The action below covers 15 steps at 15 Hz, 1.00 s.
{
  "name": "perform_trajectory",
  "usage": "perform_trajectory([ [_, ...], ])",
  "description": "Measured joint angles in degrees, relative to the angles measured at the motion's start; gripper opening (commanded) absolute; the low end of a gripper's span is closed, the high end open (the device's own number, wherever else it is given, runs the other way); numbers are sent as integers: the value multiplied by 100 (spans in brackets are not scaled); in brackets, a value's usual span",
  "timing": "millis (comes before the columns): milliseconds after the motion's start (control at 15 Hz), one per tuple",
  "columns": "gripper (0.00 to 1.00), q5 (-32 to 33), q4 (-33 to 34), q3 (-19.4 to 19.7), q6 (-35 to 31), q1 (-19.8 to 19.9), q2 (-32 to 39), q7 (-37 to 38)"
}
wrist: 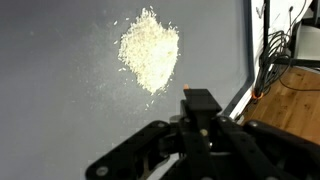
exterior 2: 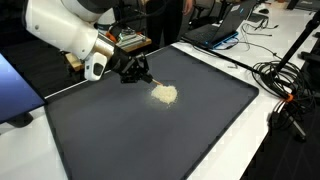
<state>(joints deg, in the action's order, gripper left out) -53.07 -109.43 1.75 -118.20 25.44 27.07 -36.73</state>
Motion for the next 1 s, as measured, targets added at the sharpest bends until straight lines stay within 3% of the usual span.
perform_trajectory([
  [467,3,-523,-2174,179,-1928,-977,-1684,285],
  [733,3,-500,-3115,111,-3320,-1669,-2547,1112],
  [1000,3,-76,-3607,-218,-4567,-2031,-2944,2076],
])
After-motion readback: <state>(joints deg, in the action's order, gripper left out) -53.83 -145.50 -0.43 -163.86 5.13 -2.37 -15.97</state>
